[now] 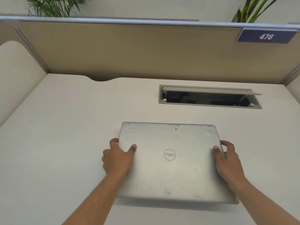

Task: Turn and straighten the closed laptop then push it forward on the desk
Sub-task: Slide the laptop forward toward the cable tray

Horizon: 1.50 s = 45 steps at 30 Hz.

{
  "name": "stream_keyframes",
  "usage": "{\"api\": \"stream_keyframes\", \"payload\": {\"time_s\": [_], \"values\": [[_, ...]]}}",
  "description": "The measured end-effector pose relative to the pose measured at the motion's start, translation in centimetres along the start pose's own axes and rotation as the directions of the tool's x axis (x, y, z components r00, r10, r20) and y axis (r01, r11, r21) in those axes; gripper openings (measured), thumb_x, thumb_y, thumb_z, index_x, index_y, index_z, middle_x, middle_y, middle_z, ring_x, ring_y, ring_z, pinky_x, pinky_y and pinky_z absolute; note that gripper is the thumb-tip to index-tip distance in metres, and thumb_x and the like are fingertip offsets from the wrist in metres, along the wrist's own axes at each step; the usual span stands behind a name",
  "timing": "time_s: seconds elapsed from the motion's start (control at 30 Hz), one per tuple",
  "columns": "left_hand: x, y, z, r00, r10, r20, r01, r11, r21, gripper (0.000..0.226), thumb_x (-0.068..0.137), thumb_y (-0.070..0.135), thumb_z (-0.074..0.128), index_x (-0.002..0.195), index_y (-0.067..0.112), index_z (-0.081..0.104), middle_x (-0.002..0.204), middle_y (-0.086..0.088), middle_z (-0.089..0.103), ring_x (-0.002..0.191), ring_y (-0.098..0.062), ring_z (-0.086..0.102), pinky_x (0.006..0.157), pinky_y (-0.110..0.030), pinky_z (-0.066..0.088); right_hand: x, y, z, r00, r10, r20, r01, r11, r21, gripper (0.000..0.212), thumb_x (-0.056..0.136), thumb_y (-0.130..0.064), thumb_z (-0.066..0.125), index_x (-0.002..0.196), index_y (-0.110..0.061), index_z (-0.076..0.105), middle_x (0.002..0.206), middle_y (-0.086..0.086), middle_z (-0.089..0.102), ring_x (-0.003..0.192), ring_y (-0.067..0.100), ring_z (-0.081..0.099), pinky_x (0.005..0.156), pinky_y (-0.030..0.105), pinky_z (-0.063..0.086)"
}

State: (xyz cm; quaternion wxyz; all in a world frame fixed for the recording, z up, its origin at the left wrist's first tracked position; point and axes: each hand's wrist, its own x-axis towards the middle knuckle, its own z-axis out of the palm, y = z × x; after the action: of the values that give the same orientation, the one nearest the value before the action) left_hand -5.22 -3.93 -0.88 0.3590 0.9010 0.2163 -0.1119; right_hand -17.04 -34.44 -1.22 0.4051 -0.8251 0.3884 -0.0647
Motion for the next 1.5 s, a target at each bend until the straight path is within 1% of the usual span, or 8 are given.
{"api": "stream_keyframes", "payload": {"time_s": [0.13,0.33,0.47,0.7,0.97,1.23,1.37,1.5], "values": [[2.4,2.0,1.0,1.000,0.007,-0.007,-0.007,1.000,0.013,0.073,0.074,0.060,0.067,0.134,0.028,0.038,0.125,-0.018,0.050,0.118,-0.039,0.046,0.094,-0.049,0.045,2.6,-1.3,0.9,1.000,0.014,-0.009,-0.014,1.000,-0.024,0.047,0.093,-0.058,0.039,0.127,-0.026,0.043,0.095,0.009,0.061,0.088,0.031,0.060,0.083,0.050,0.048],[5.8,4.3,2.2,1.000,0.011,-0.002,-0.011,1.000,0.027,0.070,0.077,0.057,0.066,0.134,0.027,0.038,0.127,-0.018,0.048,0.119,-0.039,0.045,0.096,-0.051,0.045,6.1,-2.6,2.4,1.000,0.010,-0.019,-0.011,0.996,-0.087,0.051,0.093,-0.059,0.038,0.130,-0.024,0.043,0.097,0.011,0.063,0.095,0.034,0.058,0.093,0.054,0.043],[7.8,5.7,2.6,1.000,0.025,-0.010,-0.025,0.999,0.030,0.070,0.078,0.056,0.065,0.134,0.027,0.038,0.128,-0.018,0.047,0.119,-0.039,0.044,0.095,-0.049,0.044,8.3,-3.5,3.3,0.999,-0.022,-0.029,0.019,0.994,-0.108,0.048,0.094,-0.054,0.041,0.130,-0.022,0.044,0.098,0.009,0.063,0.097,0.035,0.058,0.093,0.052,0.042],[10.1,7.1,3.5,1.000,0.021,-0.010,-0.021,0.999,0.048,0.067,0.079,0.056,0.063,0.134,0.026,0.037,0.128,-0.017,0.046,0.119,-0.038,0.042,0.093,-0.047,0.043,11.2,-4.2,4.6,0.997,-0.047,-0.054,0.039,0.989,-0.145,0.051,0.095,-0.054,0.034,0.132,-0.021,0.046,0.110,0.014,0.064,0.105,0.037,0.056,0.094,0.049,0.035],[10.8,6.5,4.8,0.999,0.018,-0.035,-0.015,0.997,0.080,0.070,0.080,0.057,0.061,0.137,0.026,0.036,0.130,-0.019,0.046,0.121,-0.039,0.042,0.095,-0.049,0.043,12.4,-4.0,5.1,0.996,-0.067,-0.063,0.055,0.982,-0.182,0.056,0.093,-0.060,0.030,0.134,-0.023,0.046,0.113,0.013,0.064,0.107,0.037,0.057,0.095,0.050,0.036],[10.5,6.1,4.9,0.994,0.086,-0.065,-0.078,0.991,0.113,0.072,0.083,0.059,0.058,0.141,0.024,0.035,0.131,-0.019,0.045,0.123,-0.039,0.040,0.097,-0.049,0.040,12.4,-3.6,5.0,0.993,-0.108,-0.037,0.092,0.951,-0.295,0.062,0.091,-0.063,0.031,0.136,-0.021,0.045,0.115,0.014,0.063,0.108,0.037,0.057,0.094,0.049,0.038],[9.8,5.1,4.6,0.968,0.228,-0.108,-0.208,0.963,0.171,0.071,0.086,0.060,0.053,0.142,0.018,0.038,0.126,-0.020,0.048,0.118,-0.039,0.044,0.095,-0.047,0.040,11.9,-3.3,4.6,0.983,-0.181,-0.003,0.172,0.939,-0.299,0.060,0.091,-0.057,0.042,0.138,-0.019,0.043,0.121,0.016,0.060,0.107,0.035,0.058,0.088,0.046,0.049],[8.8,4.8,4.7,0.918,0.363,-0.157,-0.304,0.902,0.306,0.067,0.090,0.055,0.049,0.137,0.008,0.042,0.122,-0.021,0.049,0.111,-0.039,0.046,0.092,-0.047,0.039,10.9,-3.7,4.9,0.956,-0.284,-0.080,0.213,0.851,-0.481,0.058,0.092,-0.051,0.042,0.135,-0.011,0.046,0.117,0.019,0.057,0.106,0.038,0.055,0.086,0.046,0.046]]}}
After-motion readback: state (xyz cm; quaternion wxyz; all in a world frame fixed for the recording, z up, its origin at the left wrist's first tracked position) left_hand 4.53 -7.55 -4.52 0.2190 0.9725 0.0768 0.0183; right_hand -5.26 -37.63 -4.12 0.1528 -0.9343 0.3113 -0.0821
